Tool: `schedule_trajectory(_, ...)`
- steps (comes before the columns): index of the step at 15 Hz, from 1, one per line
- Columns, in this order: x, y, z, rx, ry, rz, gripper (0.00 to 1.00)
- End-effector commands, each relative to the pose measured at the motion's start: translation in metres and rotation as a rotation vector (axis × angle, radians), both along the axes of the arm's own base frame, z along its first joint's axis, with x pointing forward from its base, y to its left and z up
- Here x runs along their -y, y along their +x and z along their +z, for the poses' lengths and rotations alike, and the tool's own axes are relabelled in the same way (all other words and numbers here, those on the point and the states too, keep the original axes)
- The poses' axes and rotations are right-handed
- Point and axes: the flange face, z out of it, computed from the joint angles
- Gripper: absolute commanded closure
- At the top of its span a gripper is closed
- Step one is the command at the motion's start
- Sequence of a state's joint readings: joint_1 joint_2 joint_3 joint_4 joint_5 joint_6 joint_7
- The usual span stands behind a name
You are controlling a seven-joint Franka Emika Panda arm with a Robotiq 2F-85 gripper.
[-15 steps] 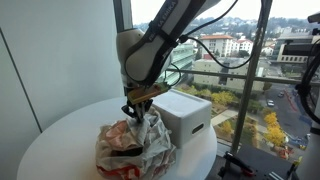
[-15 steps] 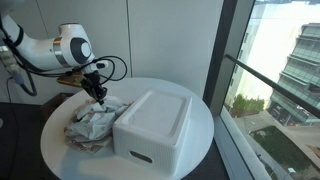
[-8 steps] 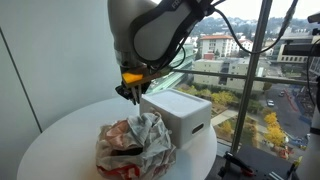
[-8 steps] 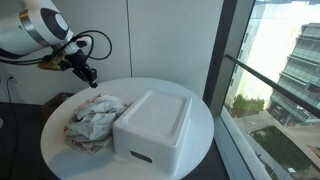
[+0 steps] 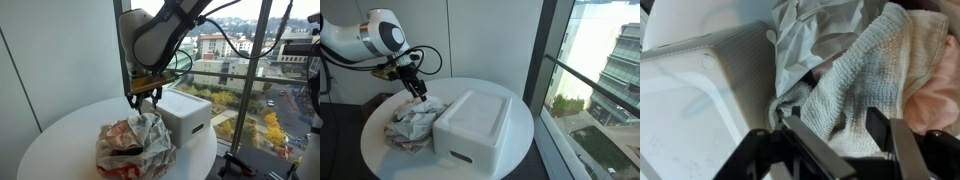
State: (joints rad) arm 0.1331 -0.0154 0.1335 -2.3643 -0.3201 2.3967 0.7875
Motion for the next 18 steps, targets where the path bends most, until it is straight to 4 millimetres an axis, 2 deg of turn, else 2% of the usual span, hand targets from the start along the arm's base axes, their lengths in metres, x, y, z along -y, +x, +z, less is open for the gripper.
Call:
schedule_trajectory(1, 0.024, 0.025, -0.035, -0.002, 0.058, -0.043, 0.01)
schedule_trajectory(6, 0.046, 0.041, -0.072, 0.014, 0.122, -0.068, 0.0)
schedule_trajectory(7, 0.047, 0.042, -0.076, 0.013, 0.134, -0.064, 0.25)
schedule_trajectory(9, 0.048, 0.042, -0.08, 0.021, 0.142, -0.061, 0.28)
schedule_trajectory(16, 0.041, 0.037, -0.075, 0.047, 0.159, -0.037, 0.83)
schedule_trajectory(18, 0.037, 0.035, -0.071, 0.057, 0.16, -0.029, 0.93)
